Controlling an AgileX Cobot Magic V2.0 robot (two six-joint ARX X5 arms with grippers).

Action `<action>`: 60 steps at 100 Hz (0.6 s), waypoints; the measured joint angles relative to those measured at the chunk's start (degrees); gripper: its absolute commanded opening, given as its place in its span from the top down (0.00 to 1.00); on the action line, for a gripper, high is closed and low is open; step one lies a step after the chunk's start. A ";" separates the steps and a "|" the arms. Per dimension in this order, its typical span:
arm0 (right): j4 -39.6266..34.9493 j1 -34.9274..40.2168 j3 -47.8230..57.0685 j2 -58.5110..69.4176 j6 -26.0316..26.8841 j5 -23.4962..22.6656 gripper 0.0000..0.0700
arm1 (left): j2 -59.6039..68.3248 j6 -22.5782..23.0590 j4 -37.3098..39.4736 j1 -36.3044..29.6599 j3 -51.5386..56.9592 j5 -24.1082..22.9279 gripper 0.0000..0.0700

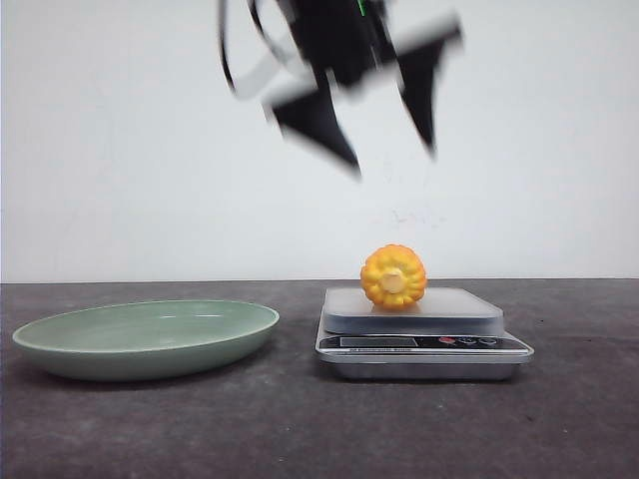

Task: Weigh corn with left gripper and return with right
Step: 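Open the left gripper to set the corn on the scale, withdraw upward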

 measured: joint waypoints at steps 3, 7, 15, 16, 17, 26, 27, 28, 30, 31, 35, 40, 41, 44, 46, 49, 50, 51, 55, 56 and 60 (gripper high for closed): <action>-0.02 0.11 0.00 0.00 0.00 0.00 0.12 | -2.80 0.79 0.20 0.52 0.35 -1.03 0.32; -0.02 0.28 0.00 0.00 0.00 0.04 0.12 | -6.75 1.84 0.20 1.46 0.79 -2.49 0.32; -0.04 0.70 0.00 0.00 0.00 0.04 0.12 | -14.95 3.61 -0.79 4.00 1.29 -5.64 0.32; -0.04 0.74 0.00 0.00 0.00 0.02 0.12 | -15.91 3.78 -1.05 4.33 1.36 -6.05 0.32; -0.04 0.81 0.00 0.00 0.00 0.00 0.12 | -16.90 3.96 -1.33 4.70 1.44 -6.54 0.32; -0.04 1.60 0.00 0.02 0.00 0.04 0.12 | -25.31 5.38 -5.01 7.93 1.53 -9.99 0.32; -0.04 1.70 0.00 0.02 0.00 0.02 0.12 | -26.21 5.53 -5.55 8.26 1.53 -10.40 0.32; -0.04 1.84 0.00 0.02 0.00 0.00 0.12 | -27.10 5.70 -6.10 8.59 1.53 -10.88 0.32; -0.04 2.03 0.00 0.04 0.00 0.02 0.12 | -28.83 6.14 -7.26 9.22 1.53 -11.74 0.32; -0.04 2.16 0.00 0.04 0.00 0.02 0.12 | -29.70 6.36 -7.85 9.53 1.53 -12.26 0.32; -0.04 2.60 0.00 0.11 0.00 0.02 0.12 | -33.07 7.15 -10.10 10.71 1.53 -14.53 0.32; -0.04 3.13 0.00 0.17 0.00 0.02 0.12 | -37.22 8.11 -13.27 12.13 1.53 -17.66 0.32; -0.04 3.23 0.00 0.20 0.00 0.02 0.12 | -38.01 8.26 -13.94 12.37 1.53 -18.29 0.32; -0.04 3.58 0.00 0.28 0.00 0.02 0.12 | -40.46 8.68 -16.09 13.09 1.53 -20.06 0.32; -0.04 3.80 0.00 0.31 0.00 0.02 0.12 | -42.07 8.94 -17.53 13.53 1.53 -21.11 0.32; -0.04 4.13 0.00 0.46 0.00 0.02 0.12 | -44.46 9.22 -19.63 14.05 1.53 -22.53 0.32; -0.04 4.24 0.00 0.57 0.00 0.02 0.12 | -45.22 9.27 -20.33 14.19 1.53 -22.99 0.32; -0.02 4.35 0.00 0.68 0.00 0.02 0.12 | -45.99 9.27 -21.00 14.29 1.53 -23.28 0.32; -0.02 4.85 0.00 1.03 0.00 0.02 0.12 | -48.87 9.25 -23.45 14.49 1.51 -24.48 0.32; -0.02 4.98 0.00 1.14 0.00 0.02 0.12 | -49.55 9.22 -24.04 14.53 1.51 -24.59 0.32; -0.02 5.57 0.00 1.68 0.00 0.02 0.12 | -52.46 9.01 -26.16 14.51 1.49 -24.98 0.33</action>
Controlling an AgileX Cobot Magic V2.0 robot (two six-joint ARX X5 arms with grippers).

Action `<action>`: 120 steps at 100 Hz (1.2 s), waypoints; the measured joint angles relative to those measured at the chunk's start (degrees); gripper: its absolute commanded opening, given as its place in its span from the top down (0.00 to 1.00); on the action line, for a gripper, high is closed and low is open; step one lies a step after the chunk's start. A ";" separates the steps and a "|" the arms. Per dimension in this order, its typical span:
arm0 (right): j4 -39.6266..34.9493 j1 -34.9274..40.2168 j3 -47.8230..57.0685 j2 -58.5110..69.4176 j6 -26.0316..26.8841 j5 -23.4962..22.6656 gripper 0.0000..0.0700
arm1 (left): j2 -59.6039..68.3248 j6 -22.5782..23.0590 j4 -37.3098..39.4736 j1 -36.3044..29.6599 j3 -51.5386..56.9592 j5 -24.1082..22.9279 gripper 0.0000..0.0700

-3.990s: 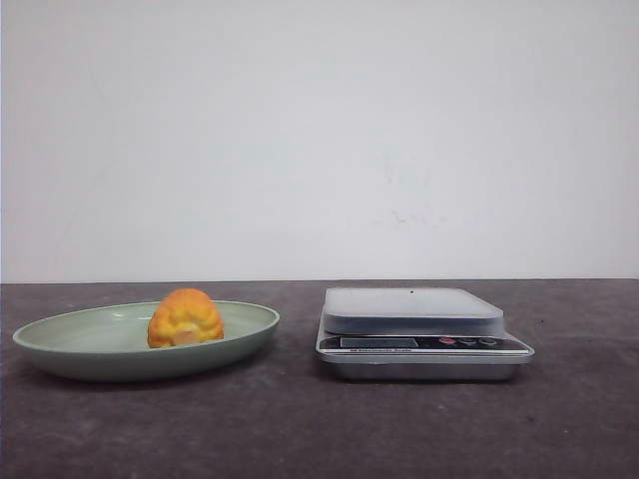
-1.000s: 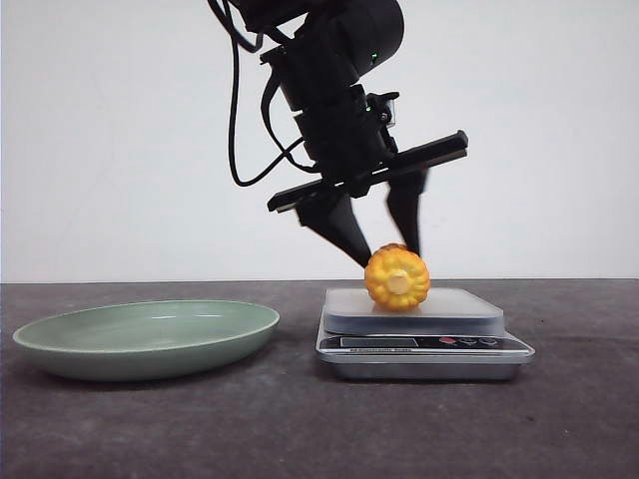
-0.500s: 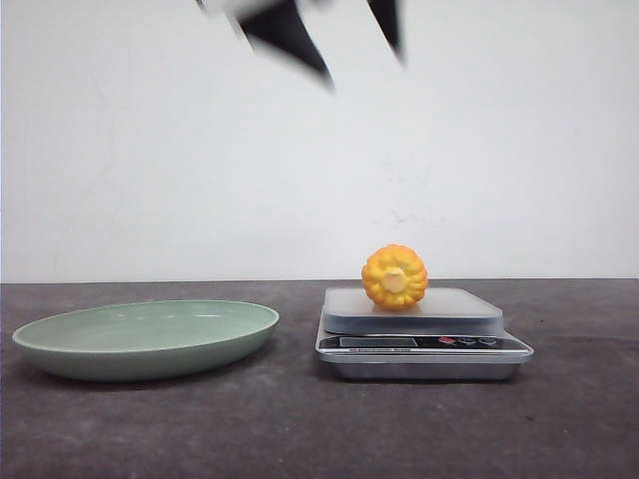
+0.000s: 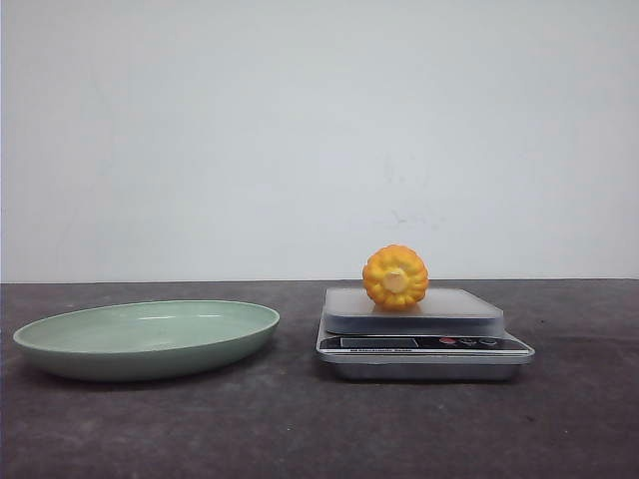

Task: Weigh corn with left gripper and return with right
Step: 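Open the left gripper to set the corn on the scale, withdraw upward, then lower the right gripper onto the corn on the scale and close it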

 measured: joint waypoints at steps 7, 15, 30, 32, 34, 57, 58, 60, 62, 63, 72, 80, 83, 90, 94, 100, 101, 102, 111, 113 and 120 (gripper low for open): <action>0.00 1.14 0.00 1.33 0.02 0.00 0.12 | -4.92 -1.38 -3.52 0.00 0.00 -0.72 0.33; 0.26 2.60 0.00 3.15 0.04 0.00 0.12 | -9.92 -3.39 -7.39 0.00 -0.57 -1.14 0.33; 2.36 6.01 0.00 7.41 0.07 0.04 0.12 | -17.51 -7.69 -16.63 0.00 -4.79 -2.78 0.33; 2.71 6.47 0.00 8.07 0.09 0.15 0.12 | -18.36 -8.37 -17.99 0.00 -5.53 -2.82 0.33; 3.10 6.93 0.00 8.76 0.13 0.24 0.12 | -19.26 -9.03 -19.28 0.00 -6.29 -2.84 0.33; 10.58 13.16 0.00 18.53 1.16 3.91 0.12 | -31.67 -15.52 -20.68 0.00 -18.25 -1.81 0.33; 10.86 13.44 0.00 19.08 1.22 4.22 0.12 | -32.20 -15.78 -20.68 0.02 -18.75 -1.73 0.33; 11.52 14.03 0.00 20.11 1.42 4.74 0.12 | -33.27 -16.33 -20.68 0.02 -19.80 -1.38 0.33; 12.07 14.49 0.00 21.18 1.62 5.03 0.12 | -34.25 -16.79 -20.68 0.02 -20.83 -1.09 0.33; 12.37 14.69 0.00 21.73 1.66 5.22 0.12 | -34.71 -17.03 -20.68 0.02 -21.38 -0.94 0.33; 15.02 16.15 0.00 26.86 2.34 7.02 0.12 | -38.18 -19.39 -20.65 0.09 -26.29 1.44 0.33; 17.27 17.16 0.09 31.47 3.15 8.96 0.12 | -40.00 -20.90 -20.65 0.17 -30.71 4.98 0.33; 17.77 17.35 0.24 33.24 3.43 9.75 0.12 | -40.41 -21.20 -20.63 0.17 -32.30 6.58 0.33; 18.38 17.55 0.98 37.46 4.20 10.71 0.12 | -40.81 -21.70 -20.46 0.20 -35.56 9.35 0.33; 18.64 17.55 1.46 39.74 4.70 10.75 0.12 | -40.79 -21.92 -19.67 0.24 -37.11 10.05 0.33; 18.62 17.55 2.43 42.95 5.18 11.04 0.12 | -40.79 -22.12 -18.14 0.26 -39.04 11.15 0.33; 18.62 17.55 2.60 43.45 5.22 11.17 0.12 | -40.79 -22.10 -17.88 0.26 -39.28 11.23 0.33; 18.62 17.55 2.80 44.00 5.25 11.28 0.12 | -40.79 -22.12 -17.68 0.26 -39.52 11.28 0.33; 18.69 17.55 4.15 47.54 5.70 11.96 0.22 | -40.79 -22.16 -16.57 0.26 -40.96 12.17 0.33; 18.69 17.55 4.33 48.11 5.81 11.98 0.25 | -40.79 -22.16 -16.52 0.26 -41.09 12.28 0.33; 18.73 17.51 4.68 49.37 6.43 11.82 0.37 | -40.79 -22.14 -16.33 0.26 -41.27 12.28 0.33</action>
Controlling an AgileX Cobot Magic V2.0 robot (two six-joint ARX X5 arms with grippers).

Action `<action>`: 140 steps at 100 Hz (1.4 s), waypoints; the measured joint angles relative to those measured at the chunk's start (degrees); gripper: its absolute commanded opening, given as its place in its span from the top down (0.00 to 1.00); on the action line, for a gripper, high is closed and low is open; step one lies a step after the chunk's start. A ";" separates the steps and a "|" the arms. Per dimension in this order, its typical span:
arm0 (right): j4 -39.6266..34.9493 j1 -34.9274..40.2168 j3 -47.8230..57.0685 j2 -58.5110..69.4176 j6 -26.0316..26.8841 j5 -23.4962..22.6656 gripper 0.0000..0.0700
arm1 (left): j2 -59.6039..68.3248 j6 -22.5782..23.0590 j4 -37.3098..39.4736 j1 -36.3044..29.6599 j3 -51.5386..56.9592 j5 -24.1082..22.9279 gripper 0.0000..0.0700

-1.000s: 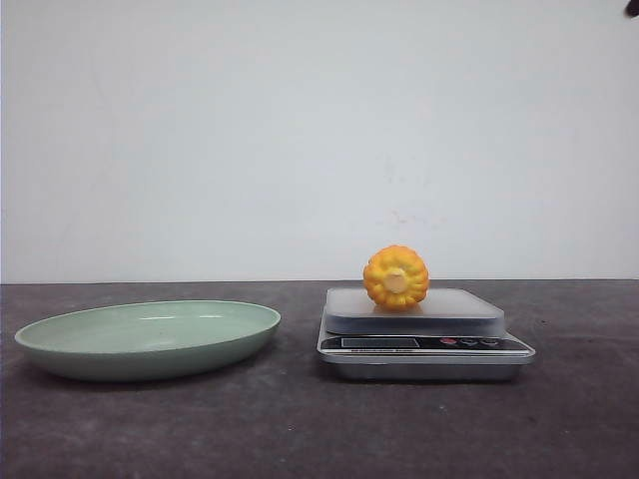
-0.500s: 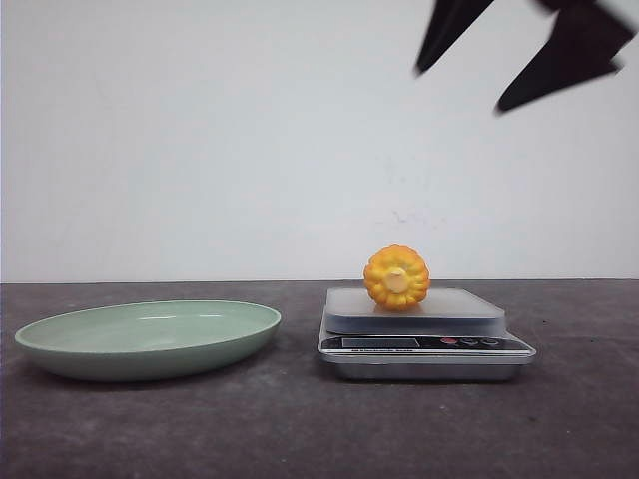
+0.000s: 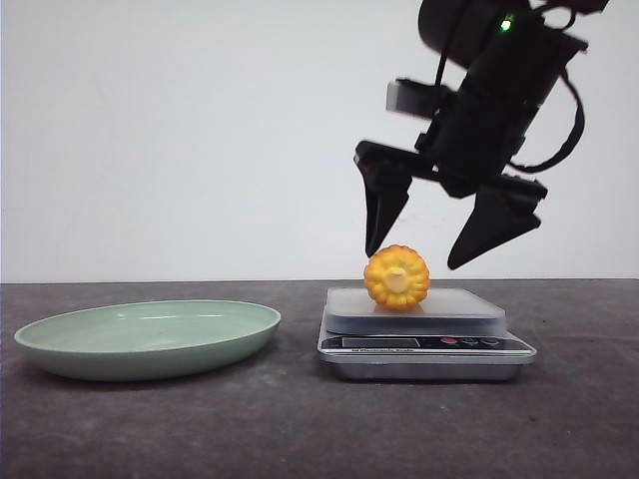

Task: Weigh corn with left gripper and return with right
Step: 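Lower the right gripper onto the corn on the scale and close it, then lift the corn with the right gripper and carry it over the plate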

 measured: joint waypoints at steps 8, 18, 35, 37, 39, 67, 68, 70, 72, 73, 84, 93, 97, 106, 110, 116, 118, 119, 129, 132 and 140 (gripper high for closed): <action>-0.04 0.04 0.02 0.39 0.35 -0.04 0.43 | 0.00 0.00 0.13 0.00 0.00 0.02 0.33; -0.20 0.07 0.02 0.44 1.22 -0.04 0.52 | 0.00 0.02 0.15 0.00 0.00 0.00 0.33; -0.28 0.07 0.07 0.44 2.71 -0.04 0.97 | 0.00 0.31 0.68 0.00 0.00 0.00 0.33; -0.31 0.07 0.11 0.44 2.75 -0.04 1.00 | 0.00 0.35 0.79 0.00 0.00 0.00 0.33; -0.33 0.07 0.13 0.44 2.84 -0.02 1.00 | 0.00 0.44 0.87 0.00 0.00 0.00 0.33; -0.04 0.07 0.24 -0.15 3.26 0.17 1.00 | 0.00 0.96 1.44 0.00 0.00 0.00 0.33; -0.09 0.07 0.26 -0.31 3.26 0.17 1.00 | 0.00 0.96 1.44 0.00 0.00 0.00 0.33; -0.31 0.09 0.33 -0.85 3.21 0.17 1.00 | 0.00 0.96 1.46 0.00 0.00 0.00 0.33; -0.55 0.17 0.46 -1.49 3.13 0.17 1.00 | 0.00 0.96 1.44 0.00 0.00 0.00 0.33; -0.66 0.22 0.52 -1.88 3.08 0.17 1.00 | 0.00 0.96 1.44 0.00 0.00 0.00 0.33; -1.16 1.31 3.13 -6.88 2.29 0.02 1.00 | 0.00 0.96 1.46 0.00 0.00 0.00 0.33; -1.60 3.76 7.80 -9.40 1.44 -0.13 1.00 | 0.00 0.98 1.75 0.00 0.00 0.00 0.33; -1.86 5.09 10.12 -9.57 1.22 -0.20 1.00 | 0.00 0.98 2.23 0.00 0.00 0.00 0.33; -2.10 8.37 14.19 -8.66 1.11 -0.13 1.00 | 0.00 0.98 2.71 0.00 0.00 0.00 0.33; -2.12 9.97 15.80 -7.58 1.14 0.22 1.00 | 0.00 0.98 2.78 0.00 0.00 0.00 0.33; -2.03 12.39 18.27 -5.18 1.18 0.37 1.00 | 0.00 0.98 3.23 0.00 0.00 0.00 0.33; -2.01 13.20 19.12 -4.22 1.27 0.44 1.00 | 0.00 0.98 3.54 0.00 0.00 -0.02 0.33; -1.99 13.60 19.52 -3.74 1.38 0.50 1.00 | 0.00 0.98 3.65 0.00 0.00 -0.02 0.33; -1.60 16.92 22.95 1.49 1.73 1.70 1.00 | 0.00 1.01 4.59 0.00 0.00 -0.02 0.33; -1.53 17.66 23.80 3.19 1.84 2.10 1.00 | 0.00 1.09 4.85 0.00 0.00 0.00 0.33; -1.44 19.37 25.49 7.69 2.67 2.67 1.00 | 0.00 1.20 5.05 0.00 0.00 0.00 0.33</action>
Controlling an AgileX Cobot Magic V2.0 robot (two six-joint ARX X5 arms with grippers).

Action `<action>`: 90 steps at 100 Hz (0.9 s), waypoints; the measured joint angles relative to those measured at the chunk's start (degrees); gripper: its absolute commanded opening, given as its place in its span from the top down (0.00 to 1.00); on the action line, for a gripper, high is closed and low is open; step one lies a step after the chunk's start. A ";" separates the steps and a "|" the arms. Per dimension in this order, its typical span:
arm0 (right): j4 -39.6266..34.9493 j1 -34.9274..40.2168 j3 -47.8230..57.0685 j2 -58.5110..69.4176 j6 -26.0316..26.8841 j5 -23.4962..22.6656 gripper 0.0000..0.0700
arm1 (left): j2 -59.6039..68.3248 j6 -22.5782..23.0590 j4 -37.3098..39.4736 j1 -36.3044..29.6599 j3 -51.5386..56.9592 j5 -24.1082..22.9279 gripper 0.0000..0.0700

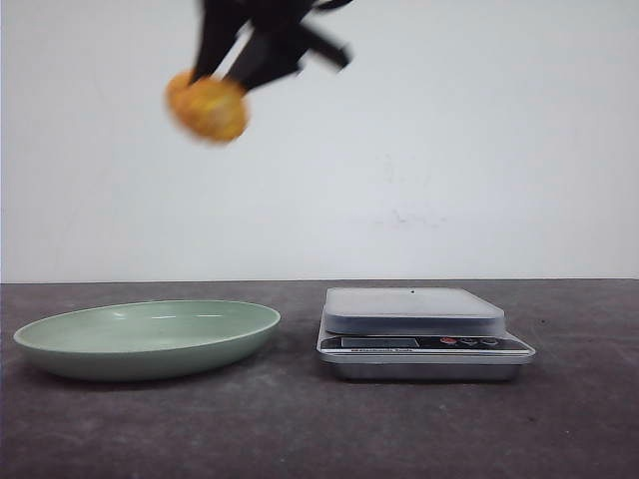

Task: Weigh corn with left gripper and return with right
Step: 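Lift the corn with the right gripper and carry it over the plate, then open the right gripper to drop the corn onto the plate, withdraw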

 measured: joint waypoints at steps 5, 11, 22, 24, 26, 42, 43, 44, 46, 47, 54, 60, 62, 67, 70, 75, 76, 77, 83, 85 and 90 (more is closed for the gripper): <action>0.48 0.57 0.37 2.60 0.59 0.11 1.00 | 0.00 0.04 0.20 0.00 0.00 0.00 0.33; 1.11 1.01 0.37 5.60 1.49 0.20 1.00 | 0.00 0.11 0.35 0.00 0.00 -0.02 0.33; 1.18 1.38 0.37 10.58 3.17 0.28 1.00 | 0.00 0.13 0.35 0.00 0.00 -0.02 0.33; 1.16 1.38 0.37 11.37 3.43 0.28 1.00 | 0.00 0.13 0.35 0.00 0.00 -0.02 0.33; 1.14 1.38 0.37 12.11 3.67 0.26 1.00 | 0.00 0.13 0.37 0.00 0.00 -0.02 0.33; 0.94 1.40 0.35 15.85 5.14 0.07 0.59 | 0.00 0.13 0.28 0.00 0.00 0.00 0.33; 0.94 1.44 0.35 15.91 5.18 0.04 0.55 | 0.00 0.13 0.26 0.00 0.00 0.00 0.33; 0.92 1.46 0.35 15.96 5.22 0.04 0.50 | 0.00 0.13 0.26 0.00 0.00 0.00 0.33; 0.92 1.55 0.35 16.04 5.27 0.04 0.42 | 0.00 0.13 0.24 0.00 0.00 -0.02 0.33; 0.94 1.60 0.35 16.04 5.35 0.07 0.39 | 0.00 0.13 0.26 0.00 0.00 0.00 0.33; 1.07 1.84 0.35 16.04 5.68 0.02 0.28 | 0.00 0.13 0.24 0.00 0.00 0.00 0.33; 1.20 2.03 0.35 16.04 6.03 0.02 0.28 | 0.00 0.13 0.22 0.00 0.00 0.00 0.33; 1.18 2.03 0.35 16.04 6.03 0.02 0.28 | 0.00 0.13 0.22 0.00 0.00 0.00 0.33; 1.09 1.97 0.35 16.00 5.99 0.02 0.28 | 0.00 0.13 0.22 0.00 0.00 0.00 0.33; 0.72 1.62 0.35 15.85 5.92 0.02 0.28 | 0.00 0.13 0.22 0.00 0.00 0.00 0.33; -0.98 1.11 0.35 15.17 5.66 -0.17 0.28 | 0.00 0.13 0.22 0.00 0.00 0.00 0.33; -1.42 0.98 0.35 14.95 5.51 -0.15 0.28 | 0.00 0.13 0.22 0.00 0.00 0.00 0.33; -1.86 0.87 0.35 14.69 5.40 -0.17 0.28 | 0.00 0.13 0.22 0.00 0.00 0.00 0.33; -4.15 -0.24 0.28 12.24 4.28 -0.26 0.28 | 0.00 0.15 0.24 0.00 0.00 0.00 0.33; -4.79 -0.77 0.24 11.06 3.80 -0.17 0.28 | 0.00 0.20 0.22 0.00 0.00 0.00 0.33; -6.10 -2.34 0.24 7.41 2.43 0.26 0.28 | 0.00 0.44 0.24 0.00 0.00 0.00 0.33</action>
